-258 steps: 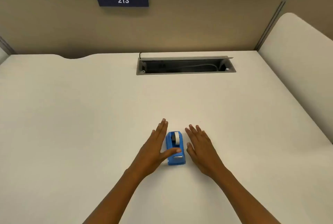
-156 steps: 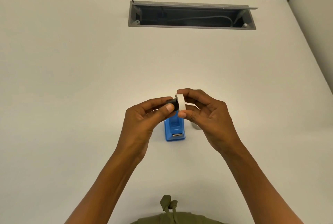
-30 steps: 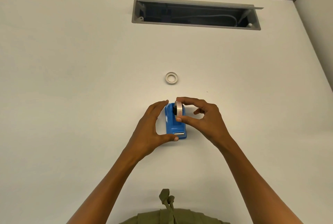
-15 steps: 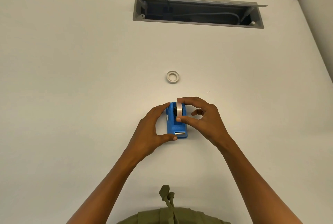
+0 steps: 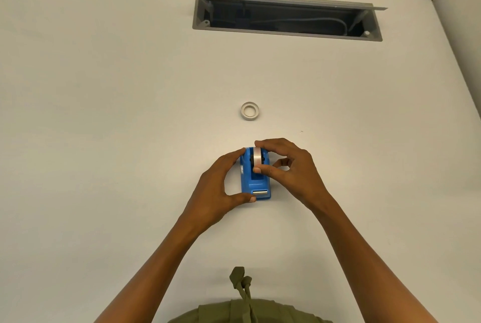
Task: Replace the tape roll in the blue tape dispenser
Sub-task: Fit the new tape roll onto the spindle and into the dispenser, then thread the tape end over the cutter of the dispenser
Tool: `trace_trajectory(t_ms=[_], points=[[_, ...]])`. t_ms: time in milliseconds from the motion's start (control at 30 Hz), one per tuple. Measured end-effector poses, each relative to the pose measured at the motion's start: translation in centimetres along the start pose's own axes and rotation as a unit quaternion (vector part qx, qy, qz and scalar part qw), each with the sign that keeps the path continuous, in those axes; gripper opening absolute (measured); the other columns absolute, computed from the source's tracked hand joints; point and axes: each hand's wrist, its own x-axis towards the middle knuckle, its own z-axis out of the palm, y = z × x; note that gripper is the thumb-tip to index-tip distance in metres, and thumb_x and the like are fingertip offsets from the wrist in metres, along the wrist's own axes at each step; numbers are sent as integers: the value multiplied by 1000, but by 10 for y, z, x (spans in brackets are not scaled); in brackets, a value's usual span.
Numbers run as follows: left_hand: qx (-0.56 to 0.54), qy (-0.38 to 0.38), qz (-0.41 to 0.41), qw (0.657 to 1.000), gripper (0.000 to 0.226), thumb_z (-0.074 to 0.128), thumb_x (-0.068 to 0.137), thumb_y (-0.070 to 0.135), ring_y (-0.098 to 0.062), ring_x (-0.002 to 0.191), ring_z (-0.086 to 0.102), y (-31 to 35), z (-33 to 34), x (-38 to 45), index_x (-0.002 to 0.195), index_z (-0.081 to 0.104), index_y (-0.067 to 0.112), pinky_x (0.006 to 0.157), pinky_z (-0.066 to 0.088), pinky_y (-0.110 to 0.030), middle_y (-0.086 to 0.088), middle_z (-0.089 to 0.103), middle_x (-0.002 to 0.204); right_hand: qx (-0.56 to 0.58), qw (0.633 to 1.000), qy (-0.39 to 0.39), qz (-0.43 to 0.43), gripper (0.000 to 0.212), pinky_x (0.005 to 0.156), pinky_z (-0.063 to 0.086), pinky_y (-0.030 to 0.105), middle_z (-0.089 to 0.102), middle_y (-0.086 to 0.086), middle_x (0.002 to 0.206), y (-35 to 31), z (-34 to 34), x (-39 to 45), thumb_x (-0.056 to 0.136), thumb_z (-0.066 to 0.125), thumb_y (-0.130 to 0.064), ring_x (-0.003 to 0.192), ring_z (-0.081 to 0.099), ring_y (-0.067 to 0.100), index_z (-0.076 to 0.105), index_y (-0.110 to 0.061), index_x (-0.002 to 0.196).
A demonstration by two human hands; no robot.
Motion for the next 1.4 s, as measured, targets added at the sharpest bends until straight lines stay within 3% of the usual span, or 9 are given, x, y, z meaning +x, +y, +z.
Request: trace_trajectory(t_ms=[367, 533, 667, 767, 967, 1167, 1400], points=[[-1, -1, -8, 1000, 89, 80, 63, 35, 2, 111, 37, -2, 0, 0, 136, 28, 37, 94, 33, -20, 9, 41, 141, -6, 1000, -9, 0, 45, 76, 48, 13, 58, -7, 120, 0, 1, 0, 77, 72, -25, 112, 53, 12, 60, -23, 121], [20, -6, -13, 1000, 91, 80, 63, 34, -10, 121, 41, -1, -1, 3, 137, 27, 36, 95, 33, -24, 8, 38, 143, 49, 999, 12, 20, 46, 74, 48, 18, 64, -6, 115, -1, 2, -1, 73, 76, -23, 105, 57, 8, 58, -25, 116], [23, -6, -7, 1000, 91, 80, 63, 35, 0, 112, 36, -1, -1, 2, 136, 27, 38, 94, 33, -22, 9, 38, 143, 45, 998, 34, 4, 32, 71, 49, 12, 65, -9, 106, -2, 1, -2, 73, 76, -24, 99, 59, 4, 62, -25, 102], [19, -7, -2, 1000, 91, 80, 63, 37, 2, 111, 35, 0, -2, 0, 135, 26, 39, 94, 33, -21, 10, 38, 143, 49, 998, 33, -10, 30, 71, 48, 7, 66, -8, 109, -3, 1, -3, 76, 73, -24, 99, 59, 2, 62, -28, 104], [-37, 32, -1, 999, 82, 68, 54, 60, -2, 119, 39, 12, -2, -2, 125, 28, 52, 98, 37, -27, 21, 38, 134, 66, 997, 45, -16, 22, 83, 54, 27, 63, -9, 116, -2, -11, -7, 90, 56, -21, 104, 60, 6, 60, -28, 111], [-47, 73, 29, 996, 66, 69, 71, 43, -13, 126, 42, 18, 2, 3, 130, 39, 38, 104, 40, -47, 7, 45, 140, 11, 998, 4, -65, 24, 85, 44, 10, 58, -2, 123, 1, -12, -13, 85, 49, -15, 112, 55, 6, 70, -19, 95], [-43, 71, 40, 996, 54, 69, 77, 35, -1, 117, 42, 15, 4, 15, 126, 46, 35, 104, 38, -36, 13, 50, 132, -5, 997, -8, -71, 26, 77, 45, 6, 55, -13, 118, 3, -6, -10, 81, 52, -16, 109, 52, -5, 66, -32, 97]])
